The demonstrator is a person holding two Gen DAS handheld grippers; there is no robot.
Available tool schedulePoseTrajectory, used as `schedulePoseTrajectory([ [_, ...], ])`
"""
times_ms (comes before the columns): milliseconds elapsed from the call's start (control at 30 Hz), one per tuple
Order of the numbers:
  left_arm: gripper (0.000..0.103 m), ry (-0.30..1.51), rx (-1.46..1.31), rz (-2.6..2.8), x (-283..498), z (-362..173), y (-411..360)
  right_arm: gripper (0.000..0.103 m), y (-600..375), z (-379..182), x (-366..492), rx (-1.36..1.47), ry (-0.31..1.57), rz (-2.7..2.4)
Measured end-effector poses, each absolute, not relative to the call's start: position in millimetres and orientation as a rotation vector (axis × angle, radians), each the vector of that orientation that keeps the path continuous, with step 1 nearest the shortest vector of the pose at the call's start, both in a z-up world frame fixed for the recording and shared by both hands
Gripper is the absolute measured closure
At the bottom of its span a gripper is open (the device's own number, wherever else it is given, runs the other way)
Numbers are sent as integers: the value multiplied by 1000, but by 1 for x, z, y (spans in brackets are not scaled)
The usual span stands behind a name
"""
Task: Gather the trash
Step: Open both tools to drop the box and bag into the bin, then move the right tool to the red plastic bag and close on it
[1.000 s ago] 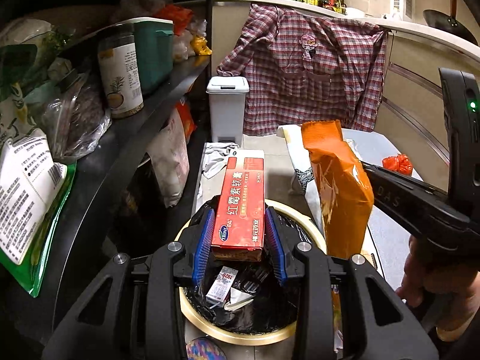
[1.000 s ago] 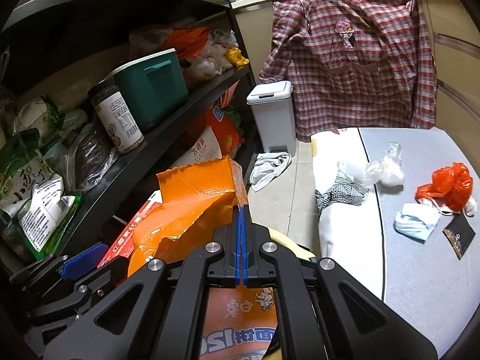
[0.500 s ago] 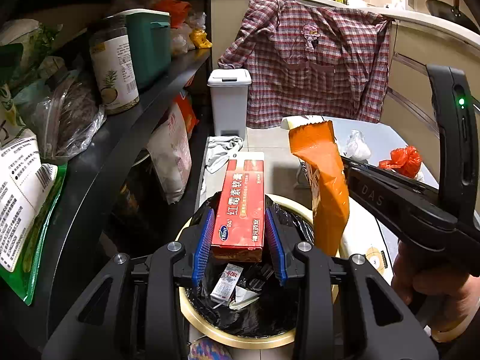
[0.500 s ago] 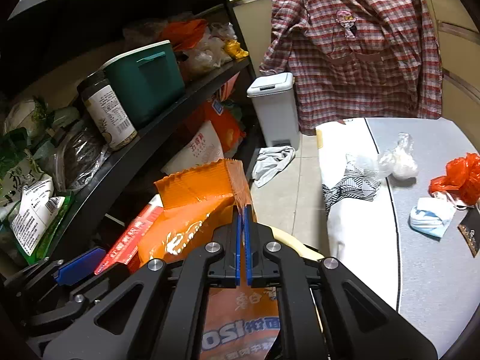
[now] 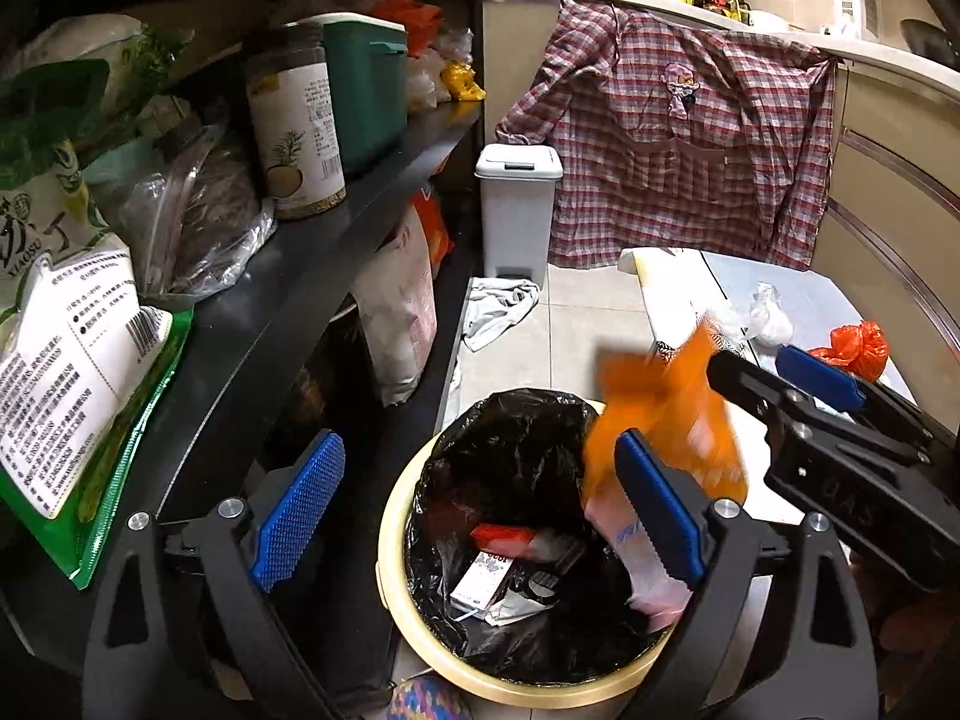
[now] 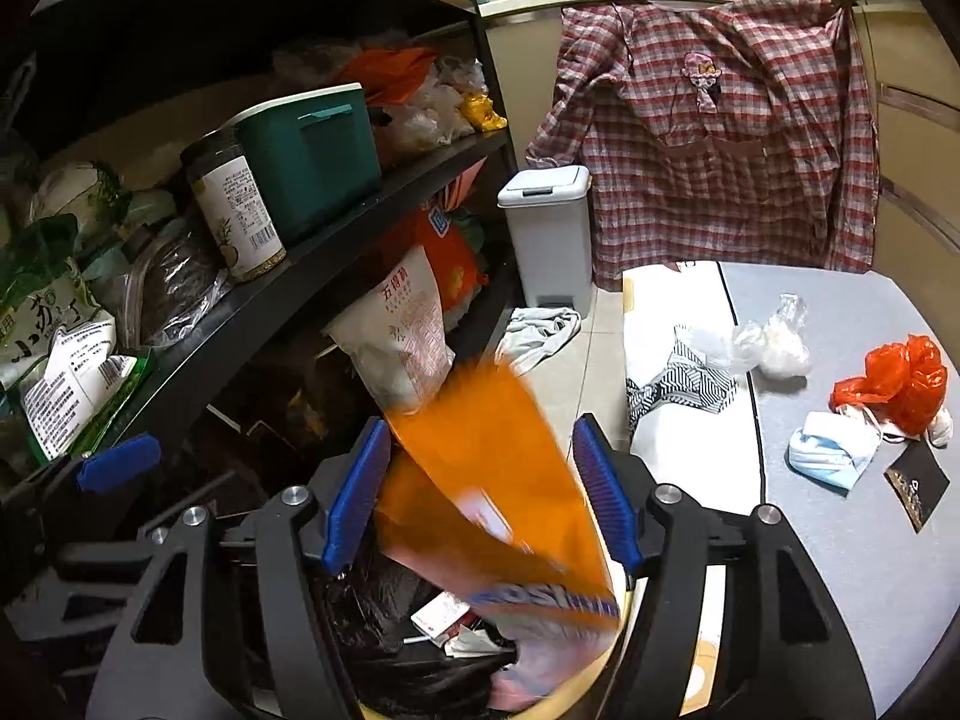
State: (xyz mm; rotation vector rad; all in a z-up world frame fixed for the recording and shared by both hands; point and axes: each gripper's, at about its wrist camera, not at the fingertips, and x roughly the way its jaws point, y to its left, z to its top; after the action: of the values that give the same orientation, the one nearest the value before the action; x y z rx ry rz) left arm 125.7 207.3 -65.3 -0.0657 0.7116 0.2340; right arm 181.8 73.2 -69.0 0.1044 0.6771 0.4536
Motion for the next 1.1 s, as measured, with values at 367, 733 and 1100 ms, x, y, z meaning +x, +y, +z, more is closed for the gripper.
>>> schedulePoseTrajectory([
  [367, 11, 662, -27, 230, 117, -54, 195, 38, 58, -66, 161, 75, 702, 434],
  [733, 11, 613, -13, 192, 99, -42, 174, 35, 23, -36, 121, 52, 646, 389],
  [1100, 10, 567, -24, 97, 102, -34, 118, 32, -89, -11, 111, 4, 584, 195],
])
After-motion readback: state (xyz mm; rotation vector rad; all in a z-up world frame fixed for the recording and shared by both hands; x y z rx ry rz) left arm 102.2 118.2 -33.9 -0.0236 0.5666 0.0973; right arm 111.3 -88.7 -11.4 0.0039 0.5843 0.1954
